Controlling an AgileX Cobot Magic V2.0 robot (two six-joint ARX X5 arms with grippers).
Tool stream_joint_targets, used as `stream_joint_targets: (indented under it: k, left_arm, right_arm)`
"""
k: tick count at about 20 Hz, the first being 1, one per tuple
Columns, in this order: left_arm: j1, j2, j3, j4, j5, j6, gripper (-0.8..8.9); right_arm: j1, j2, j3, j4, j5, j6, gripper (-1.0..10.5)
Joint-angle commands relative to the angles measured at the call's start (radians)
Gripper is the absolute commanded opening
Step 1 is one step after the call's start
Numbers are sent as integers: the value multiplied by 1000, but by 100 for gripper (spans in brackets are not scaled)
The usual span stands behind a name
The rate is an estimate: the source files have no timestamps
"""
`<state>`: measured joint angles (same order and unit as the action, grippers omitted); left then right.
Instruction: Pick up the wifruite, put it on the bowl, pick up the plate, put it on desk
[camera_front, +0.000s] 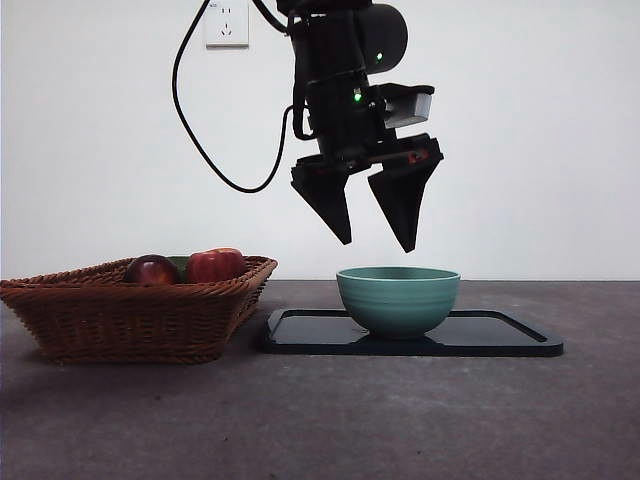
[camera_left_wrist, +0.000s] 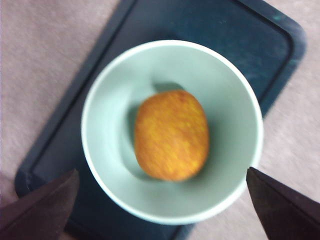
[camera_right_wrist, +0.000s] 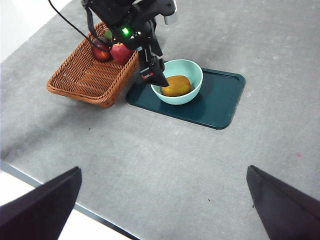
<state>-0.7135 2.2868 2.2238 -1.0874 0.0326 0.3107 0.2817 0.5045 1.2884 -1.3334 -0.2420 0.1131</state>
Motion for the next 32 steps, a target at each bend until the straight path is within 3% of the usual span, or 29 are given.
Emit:
stream_joint_targets:
  k: [1,24,27,30,32]
  left_arm:
    - [0,57,36,21,5,29,593]
    - [-7,148,36,86,28,44,578]
    - [-10,173,36,89,27,45,495]
    - [-12,188,36,91,27,46,486]
    - [-15,188,37,100,17,55,374]
  right_arm:
    - [4,3,13,-46,-2,14,579]
    - [4,3,13,-58,1,13,579]
    - [4,3,13,-58,7,11,579]
    - [4,3,13,-56,7,10,579]
    - [4,3,13,-55,7,10,579]
